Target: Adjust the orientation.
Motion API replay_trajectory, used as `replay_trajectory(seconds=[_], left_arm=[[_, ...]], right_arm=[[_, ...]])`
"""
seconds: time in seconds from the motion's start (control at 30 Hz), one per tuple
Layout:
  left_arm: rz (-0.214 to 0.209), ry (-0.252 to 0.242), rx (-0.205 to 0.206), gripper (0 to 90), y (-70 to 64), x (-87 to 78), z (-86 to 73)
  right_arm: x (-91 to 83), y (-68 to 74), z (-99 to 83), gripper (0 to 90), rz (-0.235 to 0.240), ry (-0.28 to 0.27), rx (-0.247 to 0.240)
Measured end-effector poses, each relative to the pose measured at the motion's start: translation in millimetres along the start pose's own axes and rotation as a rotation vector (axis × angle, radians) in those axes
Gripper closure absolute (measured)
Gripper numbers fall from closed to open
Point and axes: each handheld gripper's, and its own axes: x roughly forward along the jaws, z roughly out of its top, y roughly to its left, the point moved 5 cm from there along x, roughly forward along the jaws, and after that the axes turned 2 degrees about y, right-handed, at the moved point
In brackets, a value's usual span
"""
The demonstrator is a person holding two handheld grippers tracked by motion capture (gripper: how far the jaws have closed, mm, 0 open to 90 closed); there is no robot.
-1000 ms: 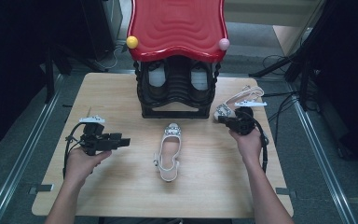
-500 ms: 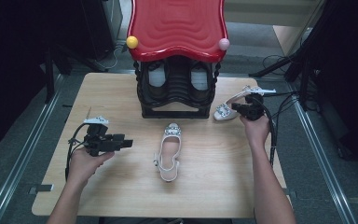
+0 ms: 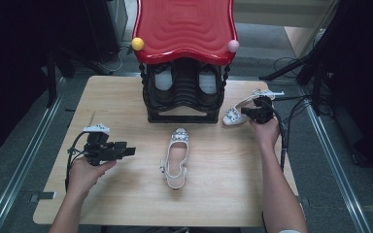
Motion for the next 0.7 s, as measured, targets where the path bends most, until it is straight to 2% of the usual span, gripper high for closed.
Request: replay_trajectory(seconds=[0.13, 0.27, 0.7], left_arm=[[0.0, 0.0, -0.001, 42.7, 1.7, -1.8, -1.6], [0.001, 0.007, -0.005, 42.7, 2.1, -1.4, -2.6], [0.001, 0.008, 0.001, 42.6, 2.5, 0.5, -0.4]], right_arm=[[3.6, -1.1, -0.8, 90.0, -0.018, 0.008, -0.016], [4.1, -3.3, -2.4, 90.0, 0.003, 0.014, 0.004], [-5.3, -6.6, -8.8, 90.0, 0.018, 0.062, 0.001]])
